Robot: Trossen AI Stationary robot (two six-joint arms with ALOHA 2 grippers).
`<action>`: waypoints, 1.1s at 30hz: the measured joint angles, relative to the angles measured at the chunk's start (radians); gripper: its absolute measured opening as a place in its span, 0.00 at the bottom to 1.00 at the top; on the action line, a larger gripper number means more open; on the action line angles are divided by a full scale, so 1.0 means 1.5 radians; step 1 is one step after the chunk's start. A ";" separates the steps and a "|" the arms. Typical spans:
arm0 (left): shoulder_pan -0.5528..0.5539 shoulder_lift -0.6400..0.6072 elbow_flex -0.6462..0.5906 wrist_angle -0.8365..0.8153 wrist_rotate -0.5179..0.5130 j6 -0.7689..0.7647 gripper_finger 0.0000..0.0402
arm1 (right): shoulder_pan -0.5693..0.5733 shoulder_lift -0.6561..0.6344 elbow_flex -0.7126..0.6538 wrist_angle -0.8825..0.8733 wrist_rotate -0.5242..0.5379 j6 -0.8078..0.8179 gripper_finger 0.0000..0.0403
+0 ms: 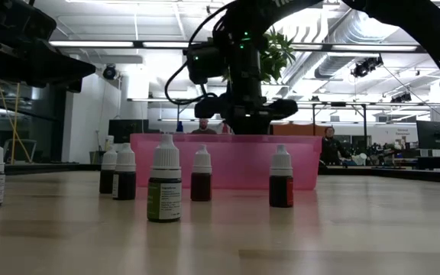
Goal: Pick & Place food coloring
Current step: Put the small black food coloring bottle into the pink container
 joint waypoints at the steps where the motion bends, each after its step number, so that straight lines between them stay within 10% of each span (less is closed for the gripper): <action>1: 0.000 0.000 0.000 0.000 0.000 0.000 0.00 | 0.000 0.000 -0.001 0.002 0.000 0.000 0.13; 33: 0.000 0.000 0.000 0.000 0.000 0.000 0.00 | -0.026 -0.004 -0.052 0.012 -0.010 -0.044 0.13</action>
